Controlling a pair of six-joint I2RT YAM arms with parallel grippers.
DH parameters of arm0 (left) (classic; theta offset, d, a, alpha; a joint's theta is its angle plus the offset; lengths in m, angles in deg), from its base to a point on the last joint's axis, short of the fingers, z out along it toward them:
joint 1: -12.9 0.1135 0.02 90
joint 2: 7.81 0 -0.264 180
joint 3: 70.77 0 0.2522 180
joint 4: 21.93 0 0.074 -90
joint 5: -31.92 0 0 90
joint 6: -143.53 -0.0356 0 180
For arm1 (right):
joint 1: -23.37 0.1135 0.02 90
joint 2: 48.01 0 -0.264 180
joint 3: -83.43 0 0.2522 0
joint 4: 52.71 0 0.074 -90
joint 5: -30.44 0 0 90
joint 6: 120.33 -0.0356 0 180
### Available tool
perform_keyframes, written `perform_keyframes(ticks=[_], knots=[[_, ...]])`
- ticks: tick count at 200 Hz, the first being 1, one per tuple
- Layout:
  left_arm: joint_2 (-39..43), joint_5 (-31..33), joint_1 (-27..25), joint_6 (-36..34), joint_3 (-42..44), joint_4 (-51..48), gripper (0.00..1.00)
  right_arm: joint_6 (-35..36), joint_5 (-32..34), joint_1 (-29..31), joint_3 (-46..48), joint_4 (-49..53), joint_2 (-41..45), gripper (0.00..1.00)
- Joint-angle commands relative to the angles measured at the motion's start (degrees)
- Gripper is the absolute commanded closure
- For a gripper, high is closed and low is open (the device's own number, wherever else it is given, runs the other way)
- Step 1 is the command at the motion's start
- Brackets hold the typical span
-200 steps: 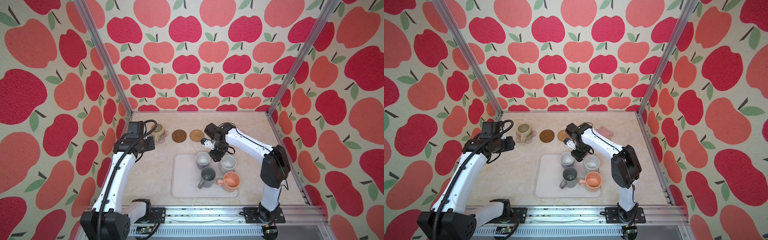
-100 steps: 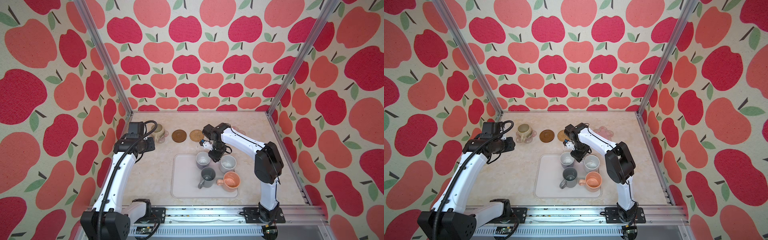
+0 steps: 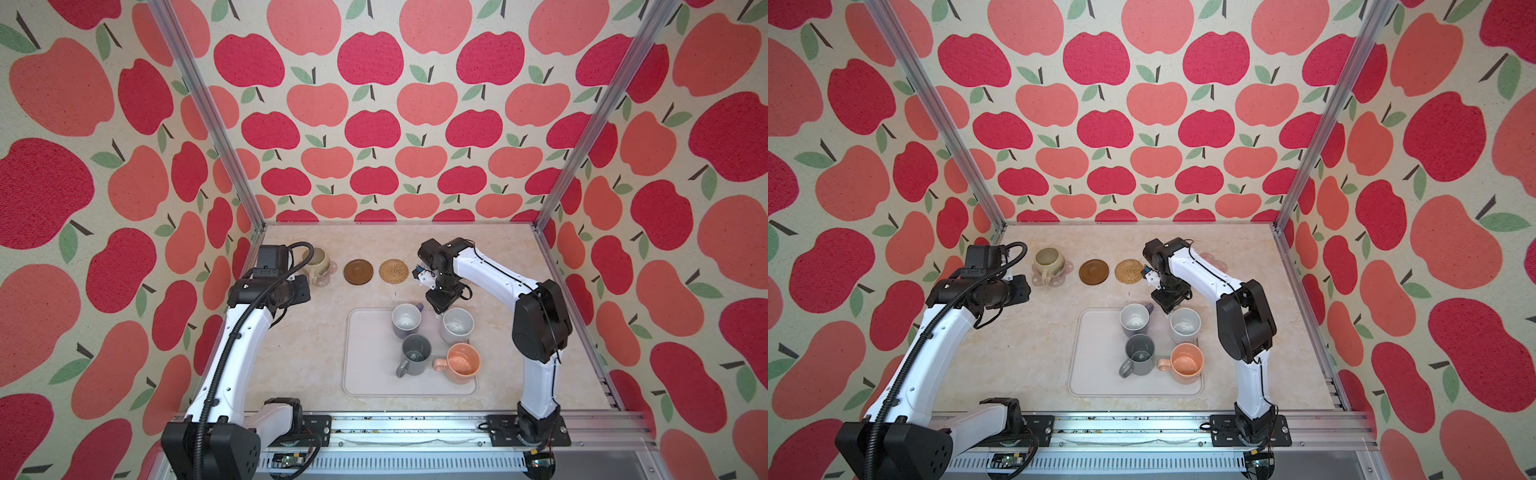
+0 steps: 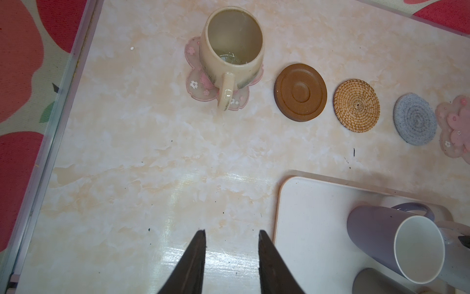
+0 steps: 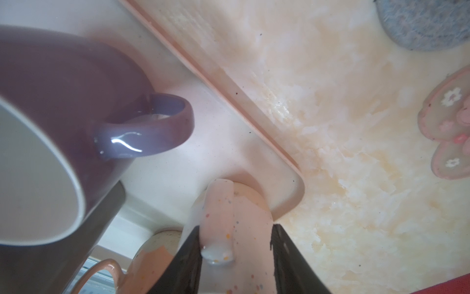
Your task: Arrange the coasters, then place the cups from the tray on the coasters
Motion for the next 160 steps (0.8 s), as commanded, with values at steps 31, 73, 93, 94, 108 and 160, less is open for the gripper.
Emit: perform_keyframes(ticks=[31,73,93,94,108,160], knots=[[1.0,0.45,-0.51,0.98,0.58,-0.58,0.63,-5.6,-3.29,-5.46,0.29,-2.89,0.66,0.54],[0.18,-0.12,-1.11,1.42,0.17,-0.22,0.63,-7.29,-5.76,-8.7,4.8,-5.37,3.19,0.54],[-0.38,0.3,-1.64,1.42,-0.38,-0.22,0.63,-7.89,-6.31,-9.32,7.45,-6.35,4.94,0.54],[-0.47,0.31,-1.67,1.42,-0.38,-0.22,0.63,-7.94,-6.41,-9.31,7.56,-6.41,5.03,0.54],[-0.84,0.51,-2.04,1.42,-0.71,-0.13,0.63,-8.79,-7.29,-9.57,9.25,-7.2,6.56,0.54],[-2.48,0.76,-4.06,1.76,-1.57,0.31,0.63,-11.23,-6.59,-10.31,14.82,-8.69,12.39,0.49]])
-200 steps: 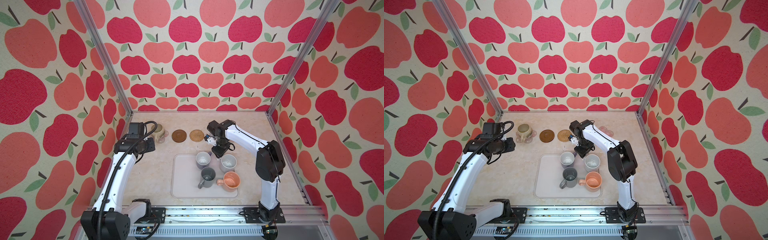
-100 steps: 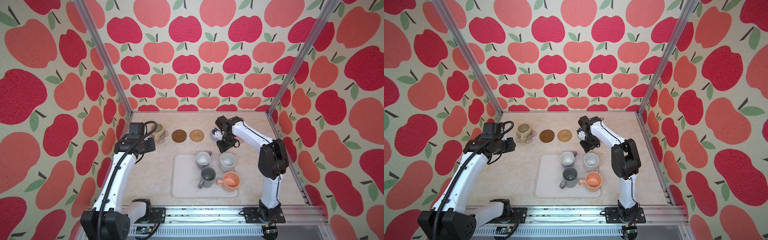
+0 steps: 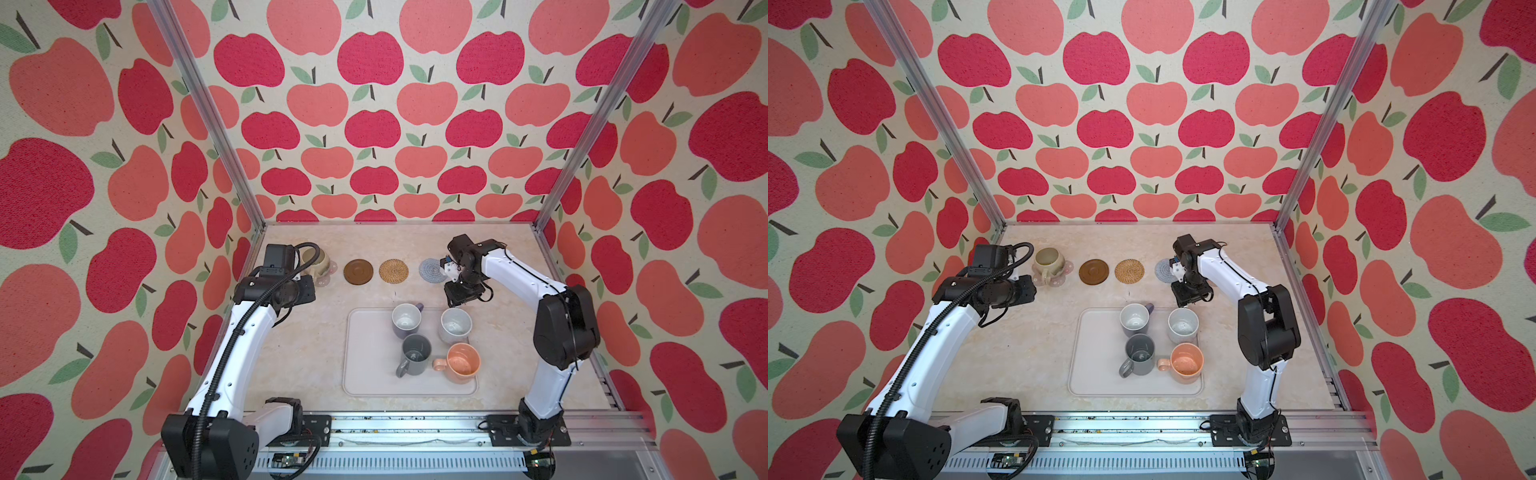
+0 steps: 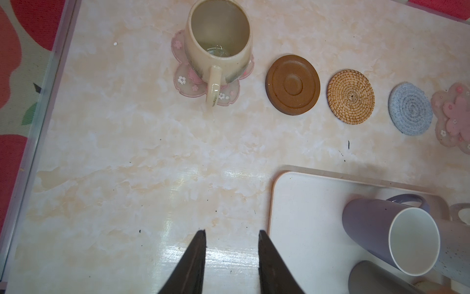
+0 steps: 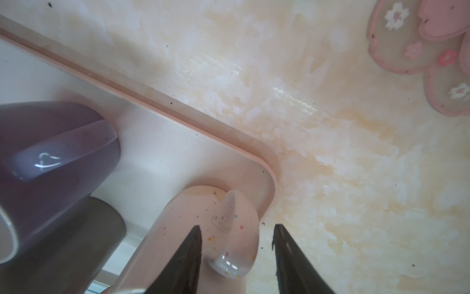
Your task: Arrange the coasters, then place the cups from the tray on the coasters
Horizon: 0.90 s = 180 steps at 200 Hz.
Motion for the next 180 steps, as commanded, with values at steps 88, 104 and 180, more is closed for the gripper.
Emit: perform_keyframes(ticks=[88,104,180], knots=[[-2.52,2.61,-4.19,0.54,-3.45,-0.54,0.64,-4.68,2.93,-2.58,9.78,-0.01,10.77,0.49],[-2.79,2.67,-4.43,0.46,-3.63,-0.53,0.64,-4.38,3.9,-2.54,10.04,0.58,12.15,0.49],[-4.72,3.77,-6.25,-0.07,-5.48,-1.16,0.64,-3.86,8.54,-3.63,13.71,2.12,17.9,0.47]])
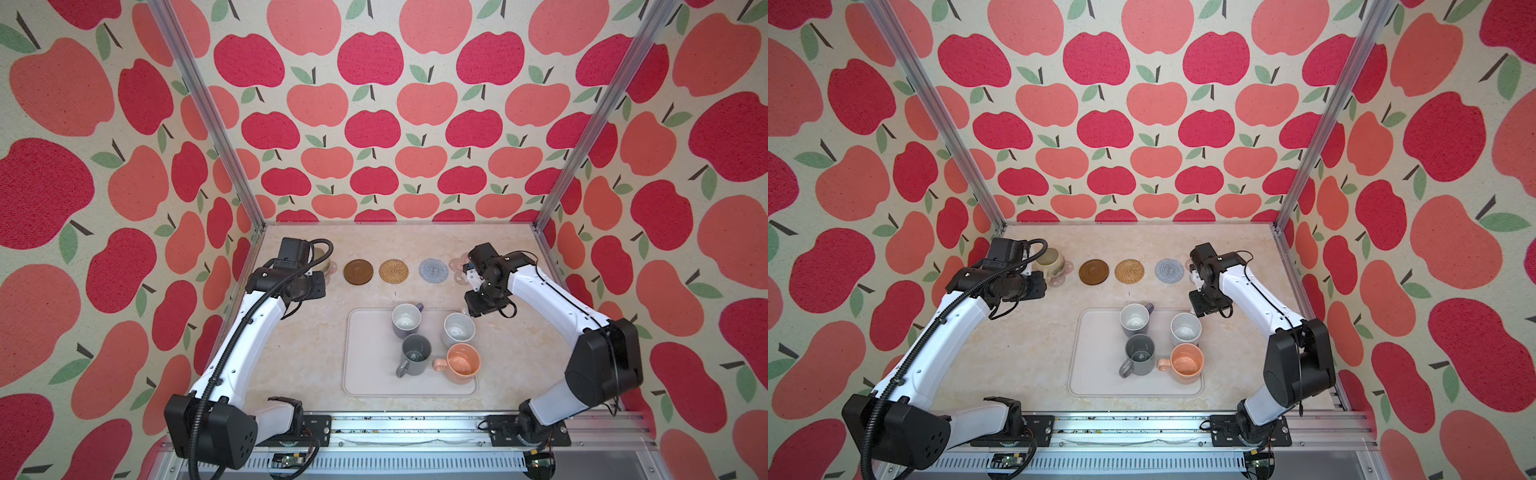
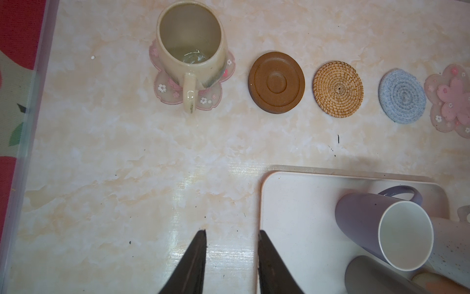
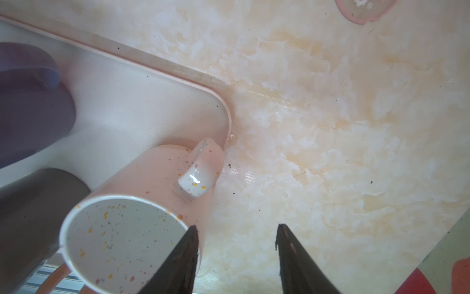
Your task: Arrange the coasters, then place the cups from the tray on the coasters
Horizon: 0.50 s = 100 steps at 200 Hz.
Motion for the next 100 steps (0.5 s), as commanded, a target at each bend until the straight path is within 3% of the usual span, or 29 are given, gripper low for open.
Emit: perform_keyframes(ticks=[1,32,100], knots=[[-0.86,1.31,-0.74,-0.31,-1.92,-1.01,0.64,-0.71,1.42,-1.12,1.56,0.82,2.41,0.47],[-1.44,2.15,-1.88,-0.22,-1.84,-1.16,0.64,-1.33,2.78,-3.56,1.8,-0.58,3.66,0.44],[-1.31,3.13,-2.95,0.73,-0.52,-1.17,0.64,-5.44,-6.23,-4.82,-2.31,-8.8,-0.97,0.46]])
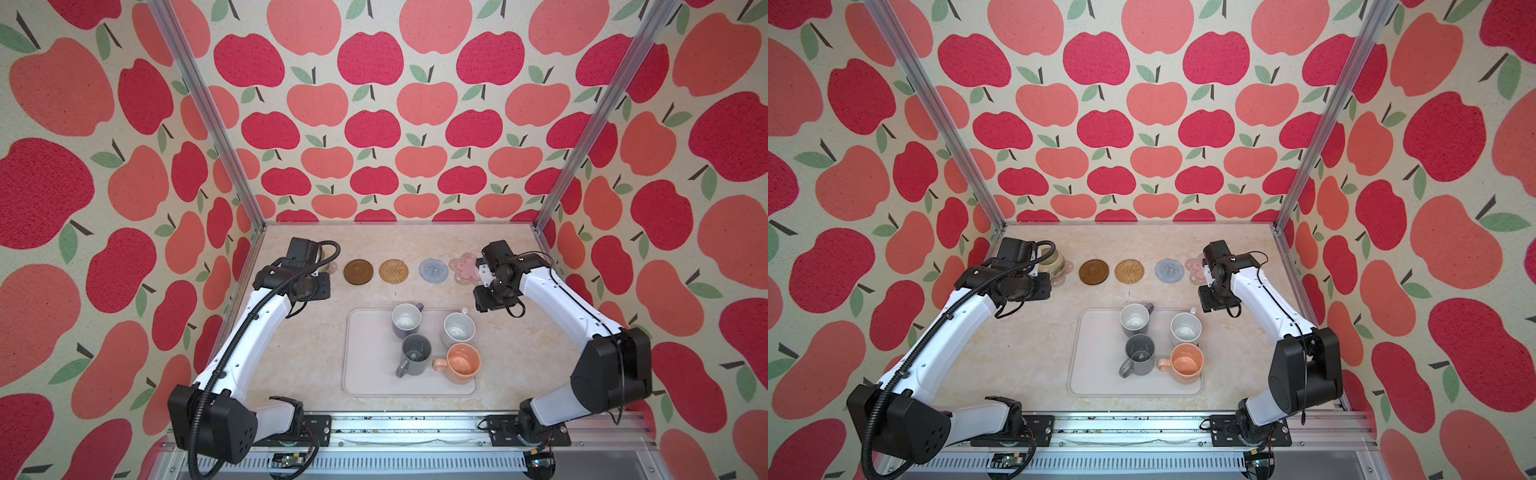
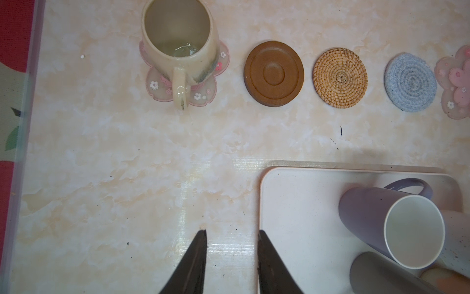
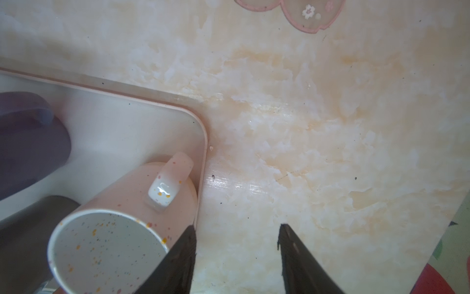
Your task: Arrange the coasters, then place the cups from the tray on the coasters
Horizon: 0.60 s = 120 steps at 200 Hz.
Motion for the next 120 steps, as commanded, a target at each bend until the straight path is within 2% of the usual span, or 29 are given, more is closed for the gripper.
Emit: perform_keyframes(ticks=[1,62,120], knots=[[0.11,1.45,-0.35,0.65,-0.47,-1.11,0.64,-3.26,-4.17,0.0,-2.74,-4.33,-2.71,0.46],[0.44,1.84,-0.35,0.74,-0.08,-1.36,0.65,-4.0,-5.45,0.84,-4.11,-5.86,-8.69,0.48],[-0.71,1.46,-0.56,0.75,-0.21,-0.8,0.65,-3.45,-3.49,1.24,-0.63,-5.42,-8.73,0.49]])
